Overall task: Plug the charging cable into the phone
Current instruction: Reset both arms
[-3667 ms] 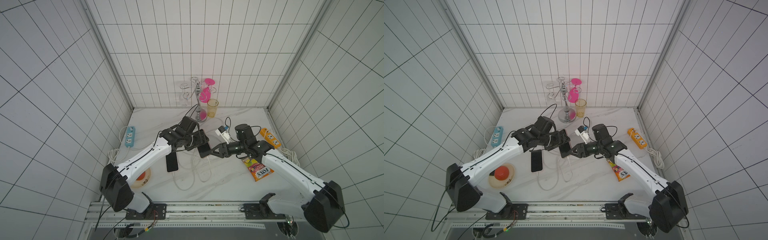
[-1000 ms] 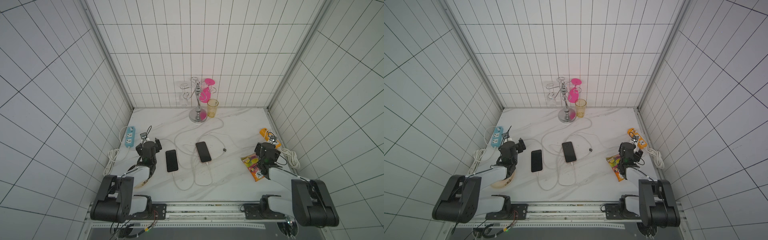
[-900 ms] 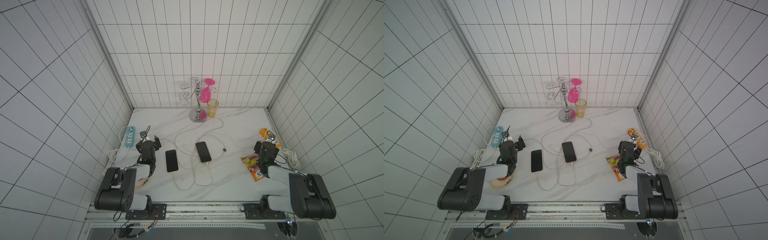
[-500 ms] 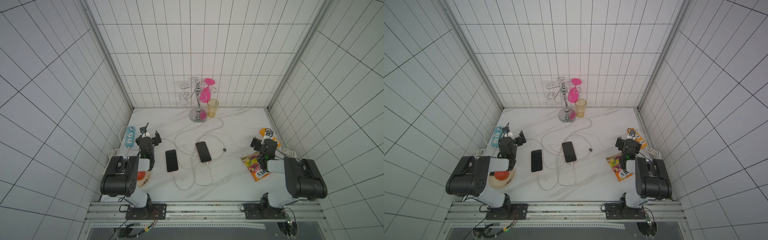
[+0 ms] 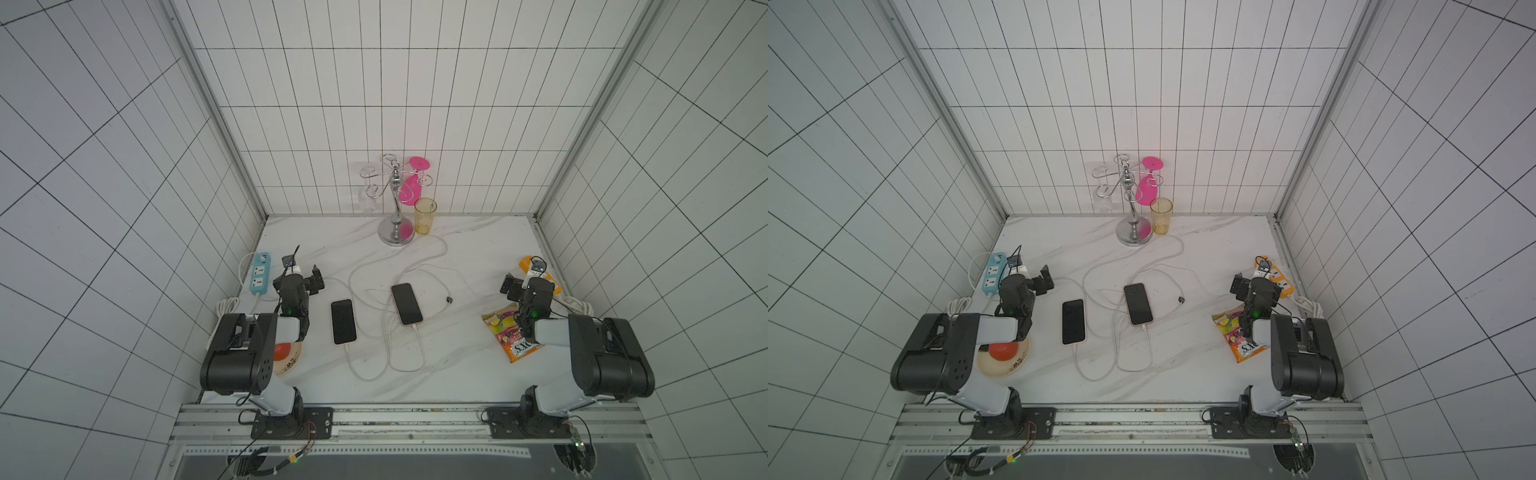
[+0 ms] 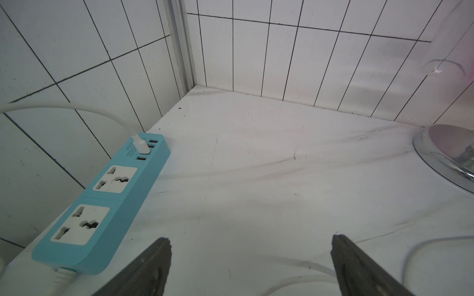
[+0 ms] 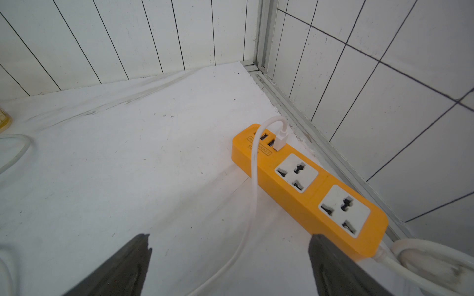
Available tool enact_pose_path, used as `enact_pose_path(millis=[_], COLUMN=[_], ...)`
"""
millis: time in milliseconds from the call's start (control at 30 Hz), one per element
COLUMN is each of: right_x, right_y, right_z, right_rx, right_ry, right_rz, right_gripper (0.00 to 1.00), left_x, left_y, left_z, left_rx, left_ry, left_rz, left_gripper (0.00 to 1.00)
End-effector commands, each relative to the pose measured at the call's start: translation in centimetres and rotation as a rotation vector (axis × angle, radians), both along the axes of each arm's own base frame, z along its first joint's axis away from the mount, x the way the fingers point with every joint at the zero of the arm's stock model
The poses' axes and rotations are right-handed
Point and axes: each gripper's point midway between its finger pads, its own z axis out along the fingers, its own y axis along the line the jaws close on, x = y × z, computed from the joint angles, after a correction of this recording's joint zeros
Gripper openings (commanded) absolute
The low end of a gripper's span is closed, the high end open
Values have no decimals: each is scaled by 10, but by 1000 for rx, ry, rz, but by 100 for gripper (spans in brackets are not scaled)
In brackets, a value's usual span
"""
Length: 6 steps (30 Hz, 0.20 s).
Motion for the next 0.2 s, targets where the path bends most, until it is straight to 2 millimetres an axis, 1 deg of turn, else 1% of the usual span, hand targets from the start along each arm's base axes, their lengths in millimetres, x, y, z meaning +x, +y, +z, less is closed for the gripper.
enact_pose_path(millis=[0,167], right_x=[1,1], right_y=[-1,-1], right_z=[5,5], right_rx=[-4,-4], right_ry=[-9,-9], right_rz=[1,1], right_gripper=[99,99], left_x=[4,5], left_y=[-1,-1], left_z=[10,11], left_rx=[-2,-2], left_ry=[-20,-23], left_rz=[-6,-5], left_gripper=[98,98])
